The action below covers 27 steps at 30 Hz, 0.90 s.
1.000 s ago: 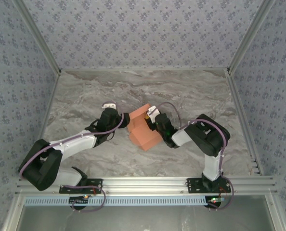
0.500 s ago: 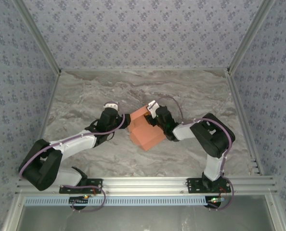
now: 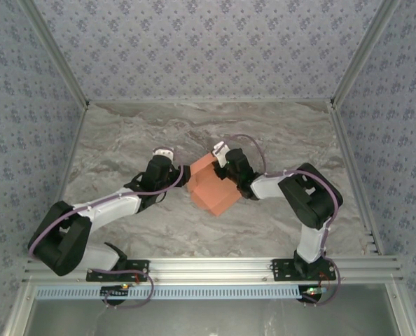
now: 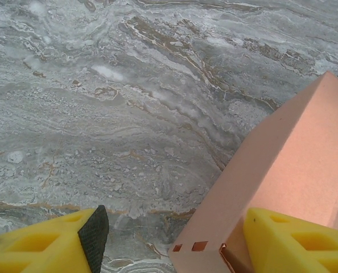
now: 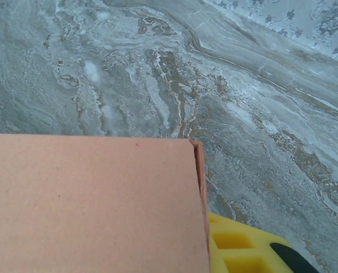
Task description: Fold the paper box
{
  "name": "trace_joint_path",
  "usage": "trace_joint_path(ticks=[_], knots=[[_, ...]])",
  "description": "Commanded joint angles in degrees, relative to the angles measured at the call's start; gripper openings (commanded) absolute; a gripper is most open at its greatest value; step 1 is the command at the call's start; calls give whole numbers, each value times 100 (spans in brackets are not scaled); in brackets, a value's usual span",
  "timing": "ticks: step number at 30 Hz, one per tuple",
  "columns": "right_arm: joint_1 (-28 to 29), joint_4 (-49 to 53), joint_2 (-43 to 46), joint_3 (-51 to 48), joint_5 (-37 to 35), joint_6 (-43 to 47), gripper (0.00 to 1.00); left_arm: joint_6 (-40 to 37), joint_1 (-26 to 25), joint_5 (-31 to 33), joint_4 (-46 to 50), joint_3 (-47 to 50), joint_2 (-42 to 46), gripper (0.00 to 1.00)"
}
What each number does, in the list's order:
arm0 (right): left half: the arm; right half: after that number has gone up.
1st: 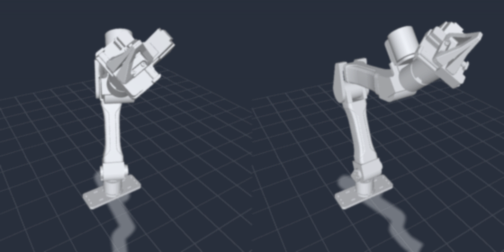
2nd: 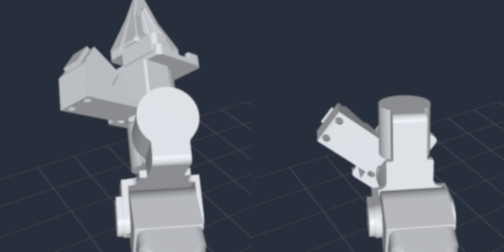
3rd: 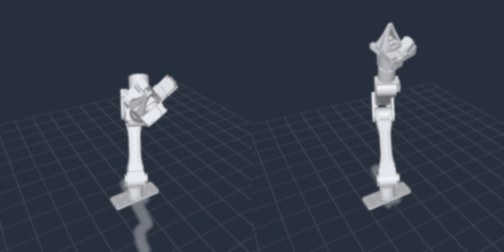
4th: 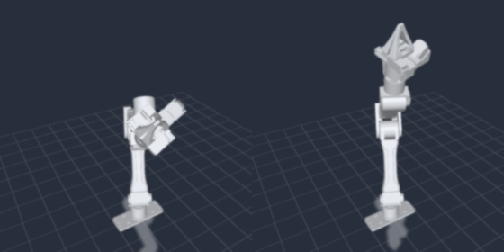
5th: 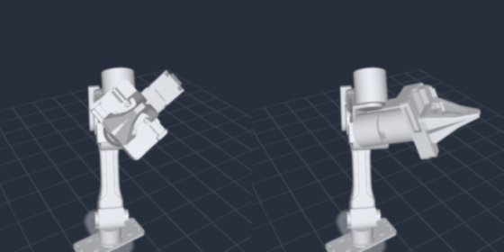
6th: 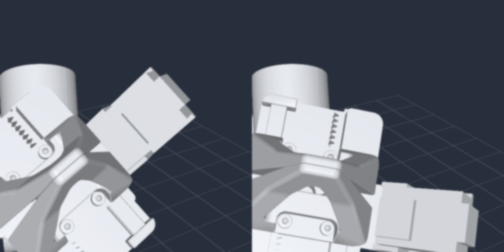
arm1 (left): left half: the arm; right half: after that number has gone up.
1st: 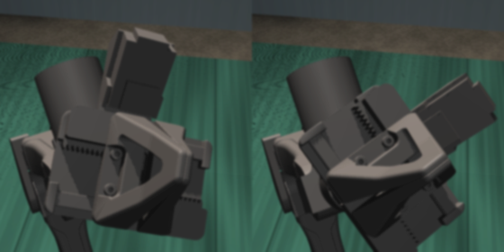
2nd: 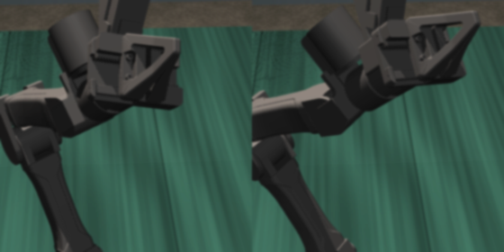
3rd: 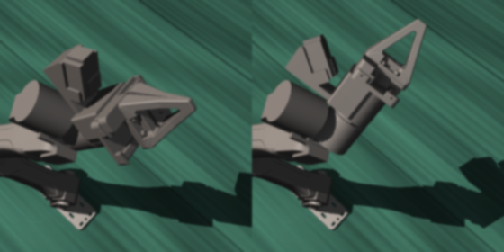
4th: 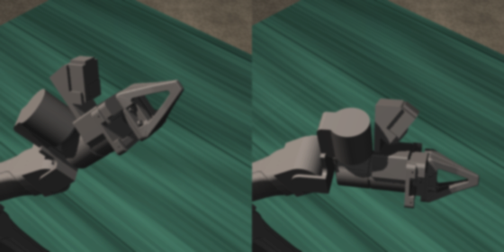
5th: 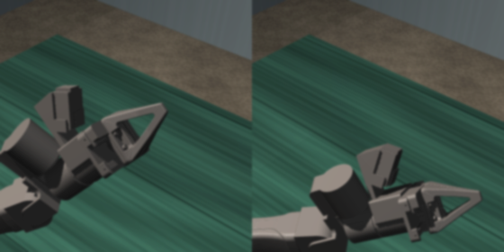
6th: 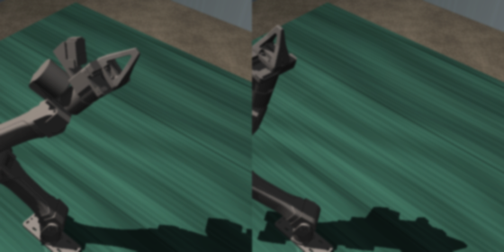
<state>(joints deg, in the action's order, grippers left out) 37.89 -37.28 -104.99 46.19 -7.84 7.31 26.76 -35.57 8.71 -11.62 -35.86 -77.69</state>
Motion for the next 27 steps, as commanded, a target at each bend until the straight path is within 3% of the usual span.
trace_joint_path(ticks=[1,8,13,19,27], knots=[[311,-254,-140,-299,-78,-193,24,-189,-5,-262,555,-22,-193,66],[601,-96,408,-693,-288,-337,23,-432,158,-901,793,-109,-43,64],[974,302,876,-1042,-912,-630,23,-583,207,-1234,1142,-213,184,64],[1116,-670,306,-1185,-1319,-641,28,-598,210,-1280,1031,-258,-159,64],[972,-807,-97,-880,-1296,-456,33,-692,218,-1302,920,-286,-517,63]])
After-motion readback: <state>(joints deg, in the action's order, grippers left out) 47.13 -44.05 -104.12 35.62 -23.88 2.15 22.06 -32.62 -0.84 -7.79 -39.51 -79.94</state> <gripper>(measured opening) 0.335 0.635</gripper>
